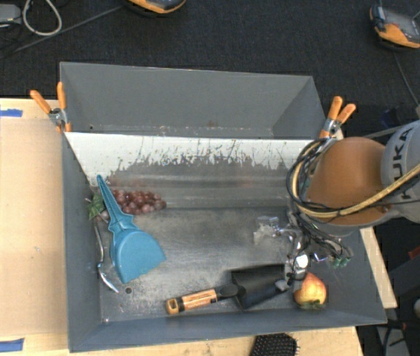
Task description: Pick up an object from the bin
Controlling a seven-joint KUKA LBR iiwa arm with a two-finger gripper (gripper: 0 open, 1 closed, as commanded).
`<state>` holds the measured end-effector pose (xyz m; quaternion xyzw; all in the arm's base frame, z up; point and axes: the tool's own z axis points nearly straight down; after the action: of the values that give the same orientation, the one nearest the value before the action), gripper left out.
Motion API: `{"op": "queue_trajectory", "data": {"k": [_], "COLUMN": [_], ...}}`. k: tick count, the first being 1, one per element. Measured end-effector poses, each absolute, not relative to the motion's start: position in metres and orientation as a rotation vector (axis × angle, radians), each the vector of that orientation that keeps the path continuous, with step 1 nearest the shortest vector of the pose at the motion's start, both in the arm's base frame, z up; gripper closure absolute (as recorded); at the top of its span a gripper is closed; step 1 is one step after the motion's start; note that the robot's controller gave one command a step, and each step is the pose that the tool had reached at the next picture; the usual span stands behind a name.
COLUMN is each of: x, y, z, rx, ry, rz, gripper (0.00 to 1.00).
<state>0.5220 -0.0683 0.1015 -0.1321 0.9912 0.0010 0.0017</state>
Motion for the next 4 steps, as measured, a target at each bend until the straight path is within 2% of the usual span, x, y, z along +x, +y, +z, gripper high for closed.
{"op": "queue_trajectory", "data": {"k": [1,2,4], "x": [0.518,0.507,0.51], "y": [-0.103,-0.094,-0.094], "z": [0.072,0.069,0.069], "rx": [-0.549,-0.672,-0.662], "ry": [3.075,3.063,3.065], "rz": [0.02,0.009,0.011], "gripper": [0.0,1.0,1.0]}}
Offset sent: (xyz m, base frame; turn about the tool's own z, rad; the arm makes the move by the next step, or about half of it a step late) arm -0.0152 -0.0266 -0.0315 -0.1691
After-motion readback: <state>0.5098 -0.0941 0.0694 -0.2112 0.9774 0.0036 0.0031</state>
